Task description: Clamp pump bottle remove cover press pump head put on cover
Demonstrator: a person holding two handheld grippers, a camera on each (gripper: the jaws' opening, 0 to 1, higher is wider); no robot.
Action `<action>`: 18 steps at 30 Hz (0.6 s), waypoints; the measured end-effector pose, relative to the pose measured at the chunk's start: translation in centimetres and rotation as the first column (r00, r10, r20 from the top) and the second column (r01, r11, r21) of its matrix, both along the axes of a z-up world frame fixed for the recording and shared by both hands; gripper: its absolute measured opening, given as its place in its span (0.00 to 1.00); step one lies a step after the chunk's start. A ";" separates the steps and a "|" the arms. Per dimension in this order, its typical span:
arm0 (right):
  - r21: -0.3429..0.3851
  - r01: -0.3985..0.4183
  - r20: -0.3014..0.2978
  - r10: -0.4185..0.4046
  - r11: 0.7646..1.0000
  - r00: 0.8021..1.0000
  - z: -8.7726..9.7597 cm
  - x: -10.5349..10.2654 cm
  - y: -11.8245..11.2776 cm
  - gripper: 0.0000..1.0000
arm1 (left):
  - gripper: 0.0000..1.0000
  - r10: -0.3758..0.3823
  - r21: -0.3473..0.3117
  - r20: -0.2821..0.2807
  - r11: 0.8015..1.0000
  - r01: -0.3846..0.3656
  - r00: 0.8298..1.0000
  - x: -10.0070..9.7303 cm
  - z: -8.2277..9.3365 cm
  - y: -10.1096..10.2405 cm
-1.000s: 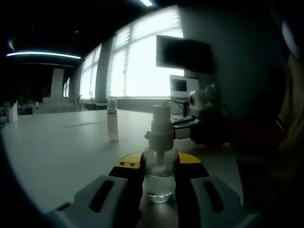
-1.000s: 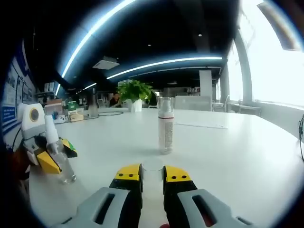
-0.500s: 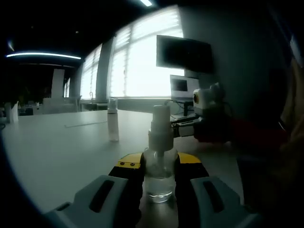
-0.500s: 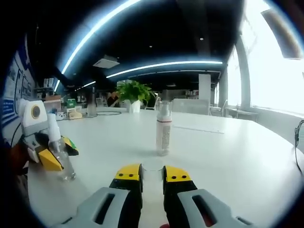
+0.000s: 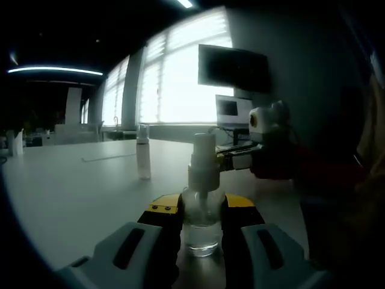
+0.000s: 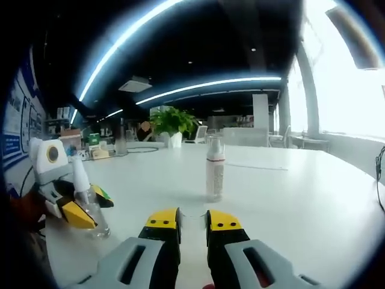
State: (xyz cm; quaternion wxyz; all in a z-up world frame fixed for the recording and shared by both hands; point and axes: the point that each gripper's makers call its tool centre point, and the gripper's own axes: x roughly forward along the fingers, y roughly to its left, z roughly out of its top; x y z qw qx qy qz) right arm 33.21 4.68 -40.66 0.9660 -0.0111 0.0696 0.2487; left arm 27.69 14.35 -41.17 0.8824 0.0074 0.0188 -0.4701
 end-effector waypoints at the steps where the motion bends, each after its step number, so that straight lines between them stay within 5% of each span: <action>1: -0.002 -0.001 0.002 0.001 1.000 1.000 0.1 -0.1 0.1 0.12 | 0.16 0.000 0.000 0.000 1.000 0.000 1.000 0.0 0.0 0.0; 18: -0.011 -0.017 0.057 0.018 1.000 0.998 3.4 -1.8 1.3 0.12 | 0.16 0.002 0.003 0.004 1.000 -0.002 1.000 0.0 0.0 0.0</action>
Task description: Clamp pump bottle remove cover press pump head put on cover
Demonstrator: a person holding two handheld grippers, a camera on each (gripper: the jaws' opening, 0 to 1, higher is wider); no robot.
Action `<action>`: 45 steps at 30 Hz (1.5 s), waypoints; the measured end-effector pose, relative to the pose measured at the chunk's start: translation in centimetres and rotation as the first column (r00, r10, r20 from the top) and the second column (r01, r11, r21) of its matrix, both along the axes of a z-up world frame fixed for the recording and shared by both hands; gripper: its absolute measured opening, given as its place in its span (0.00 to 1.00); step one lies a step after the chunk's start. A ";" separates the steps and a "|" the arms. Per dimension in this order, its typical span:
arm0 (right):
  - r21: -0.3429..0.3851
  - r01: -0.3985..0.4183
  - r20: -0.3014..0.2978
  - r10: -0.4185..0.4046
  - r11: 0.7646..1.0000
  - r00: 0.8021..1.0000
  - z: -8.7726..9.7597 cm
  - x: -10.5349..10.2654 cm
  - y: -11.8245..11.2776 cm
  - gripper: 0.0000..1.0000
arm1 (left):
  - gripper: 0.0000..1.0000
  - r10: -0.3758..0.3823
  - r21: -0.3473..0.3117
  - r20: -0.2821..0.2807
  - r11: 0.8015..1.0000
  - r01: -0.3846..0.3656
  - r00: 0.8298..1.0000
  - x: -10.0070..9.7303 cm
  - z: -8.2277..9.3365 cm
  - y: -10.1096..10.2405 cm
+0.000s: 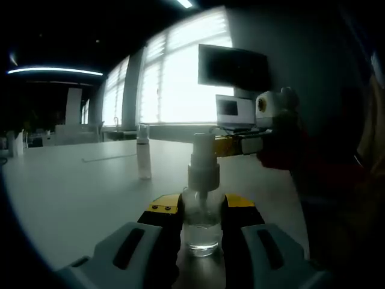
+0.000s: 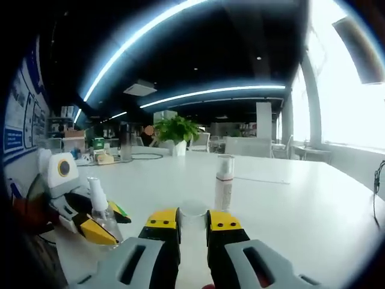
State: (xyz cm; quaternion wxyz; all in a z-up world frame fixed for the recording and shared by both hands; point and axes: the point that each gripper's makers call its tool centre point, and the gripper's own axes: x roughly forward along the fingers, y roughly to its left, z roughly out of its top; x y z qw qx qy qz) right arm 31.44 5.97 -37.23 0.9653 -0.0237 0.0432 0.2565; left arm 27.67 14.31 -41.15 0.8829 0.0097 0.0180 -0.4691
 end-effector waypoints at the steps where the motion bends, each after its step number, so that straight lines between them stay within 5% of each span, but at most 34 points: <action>1: -0.001 0.000 0.001 0.000 1.000 1.000 0.1 0.0 0.0 0.12 | 0.16 0.000 0.000 0.000 1.000 0.000 1.000 0.0 0.0 0.0; 45: 0.050 -0.137 0.076 0.133 0.989 0.988 5.7 -3.6 4.7 0.12 | 0.16 -0.001 0.001 -0.001 1.000 0.001 1.000 -0.1 0.0 0.0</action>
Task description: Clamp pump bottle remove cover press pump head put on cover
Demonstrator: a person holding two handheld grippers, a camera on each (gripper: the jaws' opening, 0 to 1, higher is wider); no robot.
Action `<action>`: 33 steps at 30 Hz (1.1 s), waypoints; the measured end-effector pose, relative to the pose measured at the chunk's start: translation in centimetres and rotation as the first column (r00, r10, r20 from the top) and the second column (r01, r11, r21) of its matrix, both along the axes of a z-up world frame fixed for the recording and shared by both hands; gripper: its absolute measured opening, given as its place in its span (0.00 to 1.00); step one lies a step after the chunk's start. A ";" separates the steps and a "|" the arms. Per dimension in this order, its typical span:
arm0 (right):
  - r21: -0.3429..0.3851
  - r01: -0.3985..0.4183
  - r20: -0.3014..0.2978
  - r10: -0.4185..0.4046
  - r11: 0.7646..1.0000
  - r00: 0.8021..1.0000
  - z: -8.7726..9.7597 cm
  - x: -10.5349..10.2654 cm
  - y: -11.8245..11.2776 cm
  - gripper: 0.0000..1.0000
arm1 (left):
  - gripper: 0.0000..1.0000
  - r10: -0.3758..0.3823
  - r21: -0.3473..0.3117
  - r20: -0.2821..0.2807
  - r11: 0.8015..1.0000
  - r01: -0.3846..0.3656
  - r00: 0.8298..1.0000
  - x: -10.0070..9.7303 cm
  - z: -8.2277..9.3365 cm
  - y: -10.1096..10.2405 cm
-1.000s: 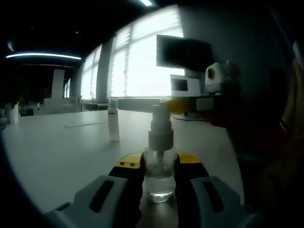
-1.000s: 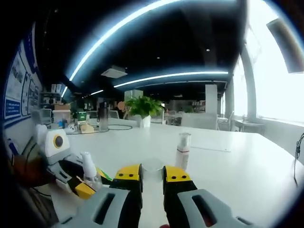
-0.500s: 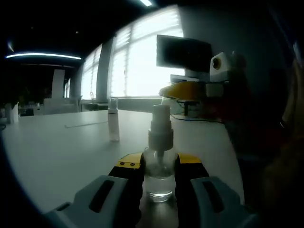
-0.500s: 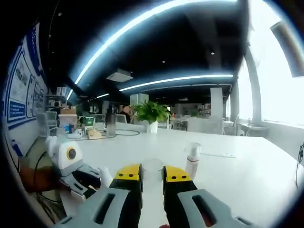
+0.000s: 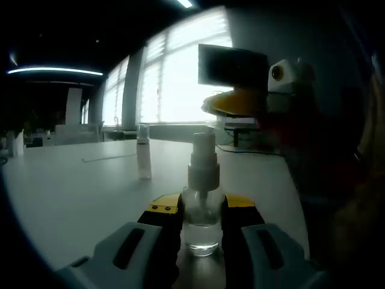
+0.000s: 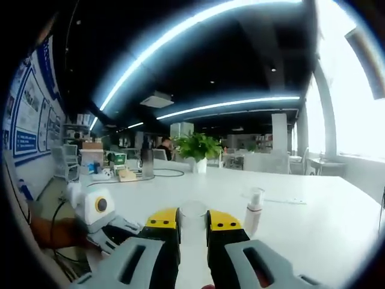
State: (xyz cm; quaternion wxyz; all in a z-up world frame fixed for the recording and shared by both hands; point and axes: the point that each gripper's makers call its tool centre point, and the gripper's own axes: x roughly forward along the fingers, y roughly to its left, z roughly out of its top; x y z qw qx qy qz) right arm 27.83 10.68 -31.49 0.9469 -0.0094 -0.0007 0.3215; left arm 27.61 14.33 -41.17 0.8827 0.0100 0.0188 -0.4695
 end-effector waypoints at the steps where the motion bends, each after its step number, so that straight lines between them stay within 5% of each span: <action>1: 0.004 -0.008 -0.001 0.008 1.000 1.000 0.1 -0.1 0.2 0.12 | 0.16 0.000 0.000 0.000 1.000 0.000 1.000 0.0 0.0 0.0; 33: 0.032 -0.158 -0.034 0.159 0.987 0.987 0.2 -1.9 5.4 0.12 | 0.16 -0.002 0.001 0.001 1.000 0.002 1.000 0.0 0.0 0.0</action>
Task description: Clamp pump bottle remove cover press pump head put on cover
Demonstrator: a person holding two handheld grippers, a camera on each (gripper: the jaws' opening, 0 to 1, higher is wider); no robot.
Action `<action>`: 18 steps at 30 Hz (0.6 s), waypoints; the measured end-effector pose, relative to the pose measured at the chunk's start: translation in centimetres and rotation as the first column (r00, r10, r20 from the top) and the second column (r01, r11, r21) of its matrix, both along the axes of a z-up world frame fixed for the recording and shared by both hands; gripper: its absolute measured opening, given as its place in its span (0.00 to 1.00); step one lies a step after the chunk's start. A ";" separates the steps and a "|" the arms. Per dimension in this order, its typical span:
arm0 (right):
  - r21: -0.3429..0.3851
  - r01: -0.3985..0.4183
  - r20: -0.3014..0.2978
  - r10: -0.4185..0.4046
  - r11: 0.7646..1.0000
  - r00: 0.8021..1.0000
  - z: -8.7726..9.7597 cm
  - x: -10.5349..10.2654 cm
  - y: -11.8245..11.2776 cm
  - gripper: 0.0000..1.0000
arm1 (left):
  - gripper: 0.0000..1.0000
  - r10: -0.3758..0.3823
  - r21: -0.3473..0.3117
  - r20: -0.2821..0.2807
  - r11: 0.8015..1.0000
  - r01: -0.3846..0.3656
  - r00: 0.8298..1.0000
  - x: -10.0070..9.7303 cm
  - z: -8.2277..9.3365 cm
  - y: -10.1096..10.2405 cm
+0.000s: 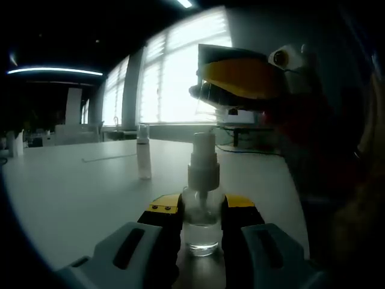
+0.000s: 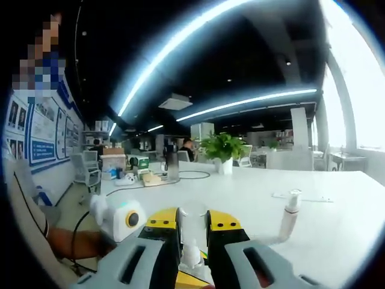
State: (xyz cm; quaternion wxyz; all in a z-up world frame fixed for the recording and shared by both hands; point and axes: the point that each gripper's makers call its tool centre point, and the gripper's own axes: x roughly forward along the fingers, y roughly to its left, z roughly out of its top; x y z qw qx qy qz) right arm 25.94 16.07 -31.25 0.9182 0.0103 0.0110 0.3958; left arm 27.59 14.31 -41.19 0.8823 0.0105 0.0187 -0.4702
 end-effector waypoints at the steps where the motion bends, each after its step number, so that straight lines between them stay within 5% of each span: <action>1: -0.001 -0.002 0.000 0.002 1.000 1.000 0.0 0.0 0.1 0.12 | 0.16 0.000 0.000 0.000 1.000 0.000 1.000 0.0 0.0 0.0; 18: -0.024 -0.023 -0.033 0.022 0.999 0.999 -1.1 0.1 0.8 0.12 | 0.16 -0.001 0.000 0.000 1.000 0.001 1.000 0.0 0.0 0.0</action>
